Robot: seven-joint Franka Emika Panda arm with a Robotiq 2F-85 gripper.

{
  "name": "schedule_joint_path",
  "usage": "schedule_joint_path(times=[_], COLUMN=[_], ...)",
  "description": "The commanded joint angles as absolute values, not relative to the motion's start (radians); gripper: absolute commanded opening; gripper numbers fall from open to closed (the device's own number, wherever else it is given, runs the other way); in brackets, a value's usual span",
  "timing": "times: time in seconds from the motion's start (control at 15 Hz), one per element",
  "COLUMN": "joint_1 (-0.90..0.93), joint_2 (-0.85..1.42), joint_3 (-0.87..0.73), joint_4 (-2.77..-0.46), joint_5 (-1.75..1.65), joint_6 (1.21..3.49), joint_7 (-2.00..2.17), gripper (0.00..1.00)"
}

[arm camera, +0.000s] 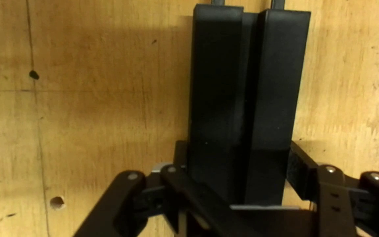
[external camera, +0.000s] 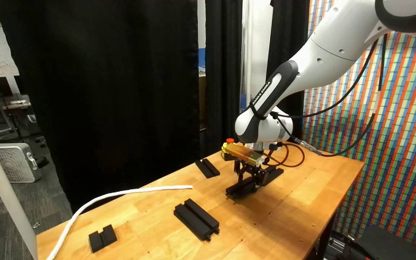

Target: Connect the four black objects together

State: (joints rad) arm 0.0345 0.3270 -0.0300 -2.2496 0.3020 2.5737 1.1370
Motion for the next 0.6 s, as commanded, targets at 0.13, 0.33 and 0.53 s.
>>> schedule_joint_path(times=[0.13,0.33,0.53], joint_1=[0.032,0.034,0.036], joint_2=[0.328,0.322,0.317], joint_3=[-0.036,-0.040,-0.043], joint_4=[-2.229,-2.236,-2.244], joint_5=[0.308,0.304,0.302], joint_6=[2.546,2.546,2.548], joint_7=[1.128,1.135,1.142], gripper=[0.47,0.47,0.47])
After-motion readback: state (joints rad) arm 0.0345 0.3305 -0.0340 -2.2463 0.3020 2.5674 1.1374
